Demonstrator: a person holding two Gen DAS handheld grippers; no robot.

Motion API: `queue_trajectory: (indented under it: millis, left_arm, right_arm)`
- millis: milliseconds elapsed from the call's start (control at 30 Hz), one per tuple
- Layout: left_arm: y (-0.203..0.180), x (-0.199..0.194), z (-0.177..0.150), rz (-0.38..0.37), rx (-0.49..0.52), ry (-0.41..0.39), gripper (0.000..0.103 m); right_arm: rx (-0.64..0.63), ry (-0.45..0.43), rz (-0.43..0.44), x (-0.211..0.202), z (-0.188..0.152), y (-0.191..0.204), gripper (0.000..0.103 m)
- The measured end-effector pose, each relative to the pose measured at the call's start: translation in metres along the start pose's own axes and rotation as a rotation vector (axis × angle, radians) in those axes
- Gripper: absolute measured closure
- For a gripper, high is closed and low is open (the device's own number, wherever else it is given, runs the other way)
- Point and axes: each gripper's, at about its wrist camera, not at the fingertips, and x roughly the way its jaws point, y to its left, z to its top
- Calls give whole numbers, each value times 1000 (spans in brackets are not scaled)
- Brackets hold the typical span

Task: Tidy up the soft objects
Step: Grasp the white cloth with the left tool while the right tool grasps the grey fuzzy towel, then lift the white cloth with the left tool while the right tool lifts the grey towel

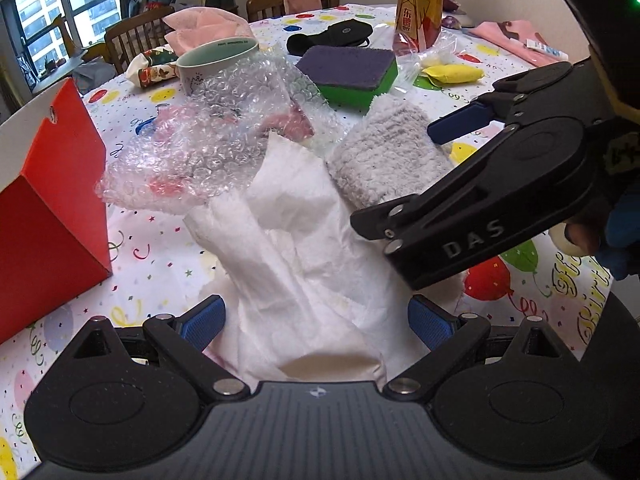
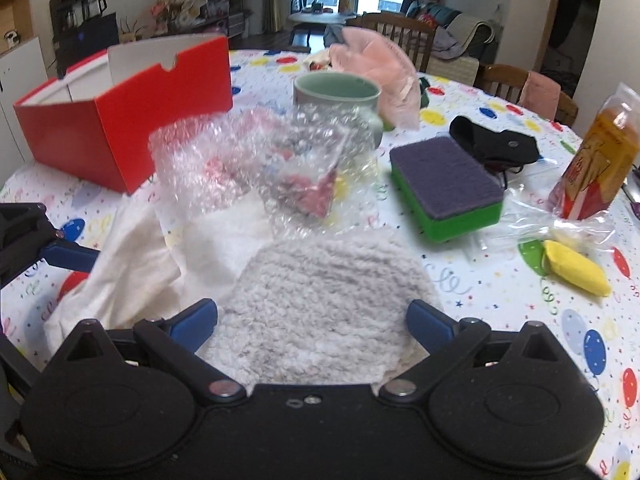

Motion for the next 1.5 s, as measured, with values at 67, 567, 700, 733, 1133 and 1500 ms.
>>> queue_trajectory:
  millis: [67,567,700,733,1133,1500]
  left_arm:
    - [-2,3,2,12,0,2,5]
    - [-8,7,16,-11,-49,17,71]
    - [-4,9,21,5,-74,36,86]
    - [-2,9,22,11,-86,44,90]
    - [31,-50,49,55,-250,-37,93]
    - [44,-101,76,151,-347,-151,93]
  right_arm:
    - [3,9,-4,5,-1,-2,2]
    - [153,-4,49,-1,-1,-36,44]
    - [189,-9,66,-6,-4,-46,59]
    - [193,-10,70,-7,-5,-48,65]
    - [211,-59,158,-54,10,-80,83]
    - [162,-164,250,-93,50,-102,83]
